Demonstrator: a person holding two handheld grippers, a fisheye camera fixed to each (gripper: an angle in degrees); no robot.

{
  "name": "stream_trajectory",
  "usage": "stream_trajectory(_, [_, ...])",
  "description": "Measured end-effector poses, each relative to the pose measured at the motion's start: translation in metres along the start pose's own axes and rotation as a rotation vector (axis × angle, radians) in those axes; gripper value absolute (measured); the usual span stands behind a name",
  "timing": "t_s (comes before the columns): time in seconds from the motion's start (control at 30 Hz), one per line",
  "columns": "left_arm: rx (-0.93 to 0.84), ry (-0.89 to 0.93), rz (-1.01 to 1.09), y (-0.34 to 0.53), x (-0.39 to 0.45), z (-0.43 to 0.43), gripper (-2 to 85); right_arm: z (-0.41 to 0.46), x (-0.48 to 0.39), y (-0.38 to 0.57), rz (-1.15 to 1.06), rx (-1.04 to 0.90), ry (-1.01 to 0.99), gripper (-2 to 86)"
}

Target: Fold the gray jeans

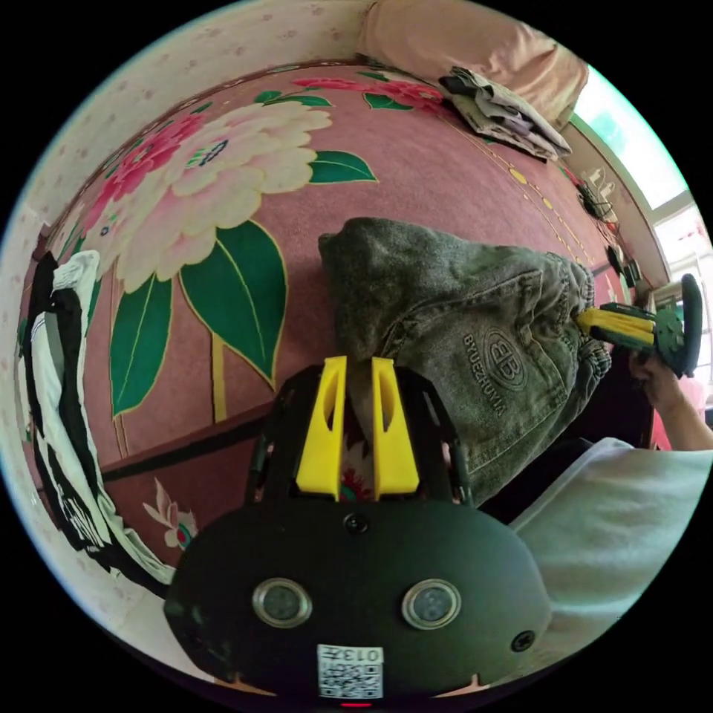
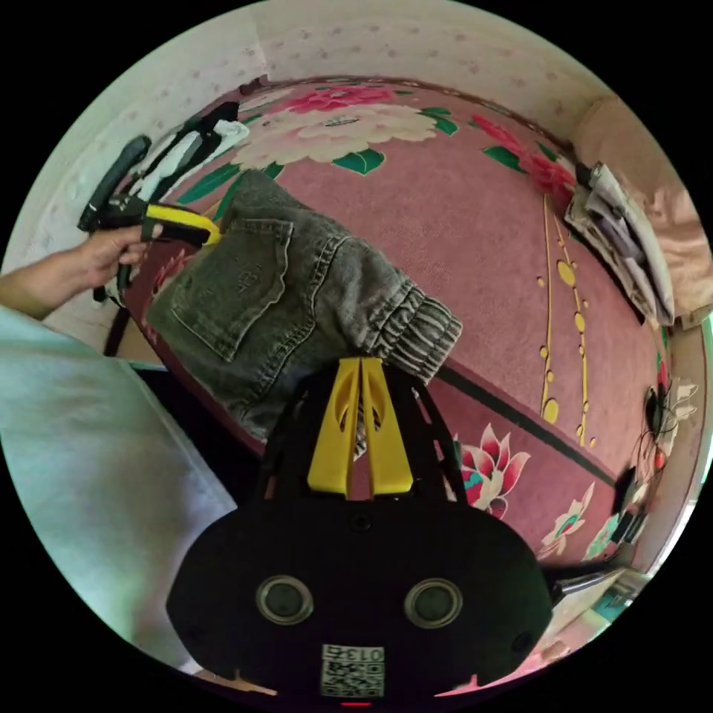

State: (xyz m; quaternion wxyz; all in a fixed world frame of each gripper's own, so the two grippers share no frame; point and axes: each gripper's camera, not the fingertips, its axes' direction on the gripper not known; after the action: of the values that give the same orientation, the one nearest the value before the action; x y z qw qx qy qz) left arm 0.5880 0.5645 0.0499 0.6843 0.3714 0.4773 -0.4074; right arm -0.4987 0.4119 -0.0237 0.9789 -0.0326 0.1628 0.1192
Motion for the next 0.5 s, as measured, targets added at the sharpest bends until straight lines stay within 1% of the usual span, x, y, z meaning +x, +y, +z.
stream_trajectory(0.03, [0.007, 0.016, 0.004, -0.005, -0.011, -0.007, 7.2, -0.016, 0.012, 0.004, 0.058, 0.026, -0.042, 1.8])
stream_trajectory(0.07, [0.06, 0.024, -0.007, -0.006, -0.023, -0.015, 8.4, -0.039, 0.025, 0.016, 0.156, 0.141, -0.044, 4.5])
stream_trajectory(0.1, [0.085, 0.028, -0.016, -0.006, -0.029, -0.019, 9.3, -0.048, 0.031, 0.023, 0.201, 0.192, -0.037, 6.7])
stream_trajectory(0.13, [0.117, 0.044, -0.019, -0.008, -0.039, -0.024, 11.2, -0.06, 0.04, 0.034, 0.257, 0.25, -0.023, 11.1])
stream_trajectory(0.17, [0.105, 0.073, -0.009, -0.014, -0.046, -0.022, 13.0, -0.061, 0.049, 0.04, 0.316, 0.257, -0.021, 15.2])
stream_trajectory(0.2, [0.088, 0.099, 0.006, -0.018, -0.049, -0.019, 13.2, -0.057, 0.054, 0.041, 0.339, 0.249, -0.029, 15.7])
stream_trajectory(0.27, [0.003, 0.187, 0.084, -0.034, -0.054, -0.005, 13.6, -0.031, 0.062, 0.038, 0.325, 0.163, -0.081, 16.8])
stream_trajectory(0.4, [-0.044, 0.25, 0.085, -0.054, -0.074, 0.006, 13.6, 0.011, 0.078, 0.034, 0.344, 0.054, -0.166, 17.1])
stream_trajectory(0.43, [-0.045, 0.276, 0.096, -0.058, -0.082, 0.006, 13.6, 0.022, 0.089, 0.039, 0.388, 0.049, -0.219, 17.1])
stream_trajectory(0.47, [-0.044, 0.294, 0.128, -0.062, -0.089, 0.005, 13.5, 0.032, 0.103, 0.046, 0.445, 0.059, -0.321, 17.0])
stream_trajectory(0.5, [-0.045, 0.306, 0.142, -0.063, -0.093, 0.004, 13.5, 0.035, 0.11, 0.05, 0.474, 0.076, -0.36, 16.7])
